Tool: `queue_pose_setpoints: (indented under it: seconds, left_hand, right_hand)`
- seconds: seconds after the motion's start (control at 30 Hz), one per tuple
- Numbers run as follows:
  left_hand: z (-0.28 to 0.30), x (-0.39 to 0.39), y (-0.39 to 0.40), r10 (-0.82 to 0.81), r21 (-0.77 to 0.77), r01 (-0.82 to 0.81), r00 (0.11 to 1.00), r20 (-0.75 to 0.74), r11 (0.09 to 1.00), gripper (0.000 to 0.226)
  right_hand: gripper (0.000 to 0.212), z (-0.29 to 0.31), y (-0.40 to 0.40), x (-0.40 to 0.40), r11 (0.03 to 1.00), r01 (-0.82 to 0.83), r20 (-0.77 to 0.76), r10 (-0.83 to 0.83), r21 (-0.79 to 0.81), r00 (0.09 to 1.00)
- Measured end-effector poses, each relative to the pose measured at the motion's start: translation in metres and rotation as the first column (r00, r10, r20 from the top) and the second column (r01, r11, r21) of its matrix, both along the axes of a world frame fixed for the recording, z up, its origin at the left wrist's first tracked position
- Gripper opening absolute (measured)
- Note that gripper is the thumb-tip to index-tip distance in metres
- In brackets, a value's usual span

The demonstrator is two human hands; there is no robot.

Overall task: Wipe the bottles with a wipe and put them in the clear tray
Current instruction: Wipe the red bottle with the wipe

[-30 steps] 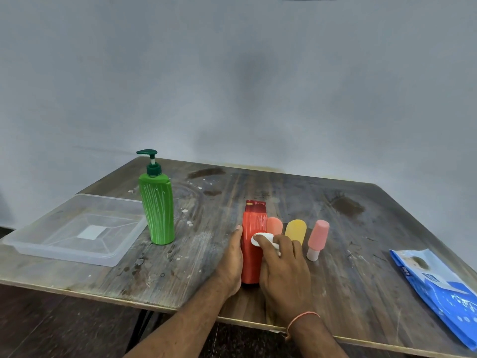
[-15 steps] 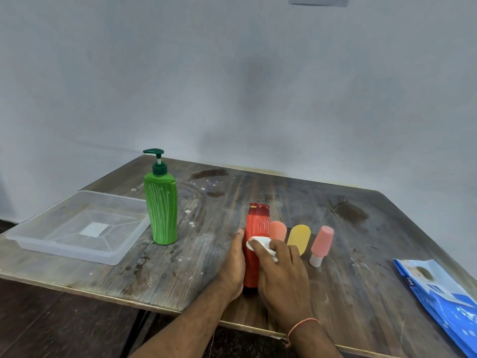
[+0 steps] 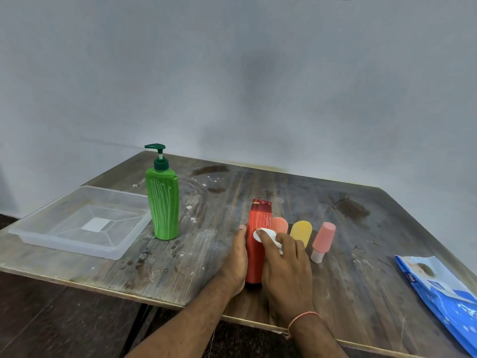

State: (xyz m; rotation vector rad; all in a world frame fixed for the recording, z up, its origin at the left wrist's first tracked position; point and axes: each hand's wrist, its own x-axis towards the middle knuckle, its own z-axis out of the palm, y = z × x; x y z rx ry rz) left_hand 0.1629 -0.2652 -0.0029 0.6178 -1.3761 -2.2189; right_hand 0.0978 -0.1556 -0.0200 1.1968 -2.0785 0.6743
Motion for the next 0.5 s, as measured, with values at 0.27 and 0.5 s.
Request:
queue_pose_setpoints:
  seconds: [0.27, 0.5]
  left_hand:
    - [-0.0010, 0.0009, -0.0003, -0.022, -0.003, 0.022, 1.000, -0.007, 1.000, 0.074]
    - [-0.0006, 0.0015, 0.0011, -0.013, 0.009, 0.014, 1.000, -0.007, 1.000, 0.071]
  right_hand:
    - [0.044, -0.0019, -0.0006, 0.0001, 1.000, -0.024, -0.023, 0.025, 0.011, 0.999]
    - [0.038, -0.0043, -0.0033, -0.0009, 1.000, -0.023, -0.065, 0.023, 0.014, 0.998]
